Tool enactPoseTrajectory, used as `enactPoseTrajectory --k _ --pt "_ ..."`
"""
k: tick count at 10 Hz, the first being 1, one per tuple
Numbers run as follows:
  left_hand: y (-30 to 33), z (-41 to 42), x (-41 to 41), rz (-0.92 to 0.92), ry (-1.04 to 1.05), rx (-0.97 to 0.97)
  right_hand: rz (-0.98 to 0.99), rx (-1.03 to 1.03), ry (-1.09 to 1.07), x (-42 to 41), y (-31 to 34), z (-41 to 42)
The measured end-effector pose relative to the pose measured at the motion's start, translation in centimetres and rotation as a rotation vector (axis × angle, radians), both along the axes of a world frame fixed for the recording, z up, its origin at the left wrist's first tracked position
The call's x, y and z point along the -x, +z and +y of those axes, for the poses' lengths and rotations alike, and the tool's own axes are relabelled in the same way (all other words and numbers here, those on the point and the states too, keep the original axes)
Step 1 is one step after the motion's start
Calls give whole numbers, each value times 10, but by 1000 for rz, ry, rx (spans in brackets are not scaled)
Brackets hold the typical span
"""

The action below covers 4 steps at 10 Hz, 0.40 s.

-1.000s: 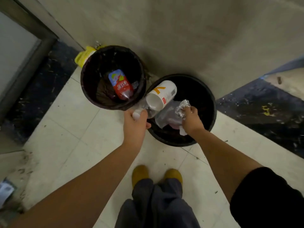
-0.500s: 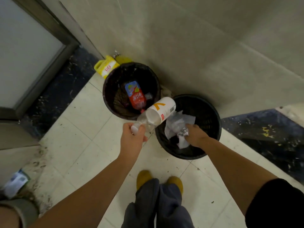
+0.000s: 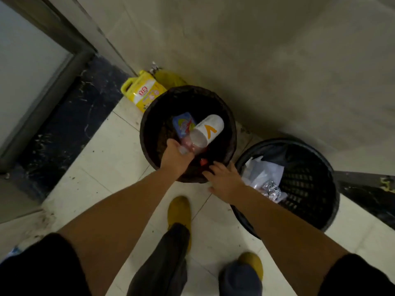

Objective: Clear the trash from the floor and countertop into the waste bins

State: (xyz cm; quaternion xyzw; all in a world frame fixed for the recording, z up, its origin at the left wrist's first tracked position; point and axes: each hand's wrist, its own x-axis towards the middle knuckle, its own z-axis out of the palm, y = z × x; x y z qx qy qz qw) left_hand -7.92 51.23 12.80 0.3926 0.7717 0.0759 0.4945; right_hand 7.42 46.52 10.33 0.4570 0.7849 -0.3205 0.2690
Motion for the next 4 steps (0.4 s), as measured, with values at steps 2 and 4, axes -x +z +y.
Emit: enactPoseTrajectory --k 2,4 --pt "-73 26 -12 36 -125 7 78 -210 -44 0 -42 -6" --pt "-81 6 5 25 -224 92 93 -59 -64 3 -26 7"
